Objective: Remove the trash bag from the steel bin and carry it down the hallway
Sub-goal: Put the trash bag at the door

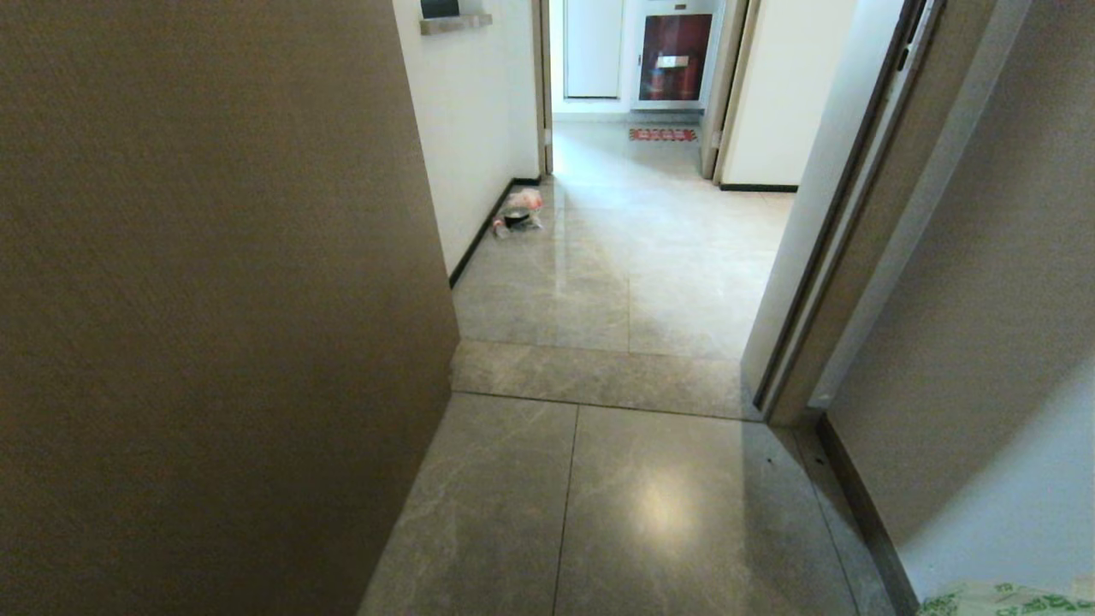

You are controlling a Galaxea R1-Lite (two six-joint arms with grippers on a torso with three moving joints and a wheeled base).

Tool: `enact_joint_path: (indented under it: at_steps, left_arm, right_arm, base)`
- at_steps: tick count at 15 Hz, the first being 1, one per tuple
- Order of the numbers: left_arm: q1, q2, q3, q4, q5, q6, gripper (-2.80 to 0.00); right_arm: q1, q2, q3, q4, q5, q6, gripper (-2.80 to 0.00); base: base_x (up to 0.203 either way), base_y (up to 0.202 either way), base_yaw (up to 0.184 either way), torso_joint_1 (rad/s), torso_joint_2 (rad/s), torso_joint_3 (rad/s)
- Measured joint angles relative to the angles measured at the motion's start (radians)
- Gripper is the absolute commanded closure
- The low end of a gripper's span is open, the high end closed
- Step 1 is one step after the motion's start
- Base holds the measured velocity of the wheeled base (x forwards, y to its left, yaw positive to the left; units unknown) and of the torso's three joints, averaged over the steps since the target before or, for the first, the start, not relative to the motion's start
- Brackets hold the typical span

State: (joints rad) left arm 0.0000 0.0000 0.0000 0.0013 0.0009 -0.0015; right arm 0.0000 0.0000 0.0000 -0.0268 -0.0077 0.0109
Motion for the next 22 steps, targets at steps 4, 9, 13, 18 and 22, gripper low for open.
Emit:
enact_joint_path:
  at_steps: [4,9,13,18,22]
  left_arm:
    - [0.0,0.0,0.0,0.0,0.0,0.0,0.0]
    - [0.0,0.0,0.0,0.0,0.0,0.001,0.0]
    - [0.0,0.0,0.0,0.0,0.0,-0.001,0.0]
    - [0.0,0.0,0.0,0.0,0.0,-0.001,0.0]
    - [0.0,0.0,0.0,0.0,0.0,-0.001,0.0]
  right_arm:
    - [0.0,0.0,0.0,0.0,0.0,0.0,0.0]
    - [0.0,0.0,0.0,0.0,0.0,0.0,0.0]
    - [0.0,0.0,0.0,0.0,0.0,0.0,0.0]
    - [0.0,0.0,0.0,0.0,0.0,-0.001,0.0]
    - [0.001,0.0,0.0,0.0,0.0,0.0,0.0]
  base:
    - [0.194,0.0,0.002,0.002,0.0,-0.001]
    - [0.193,0.0,0.001,0.004,0.0,0.005]
    - [0.065,0.0,0.001,0.001,0.0,-0.001]
    - [0.0,0.0,0.0,0.0,0.0,0.0]
    - [-0.002,0.002,-0.095,0.001,0.0,0.005]
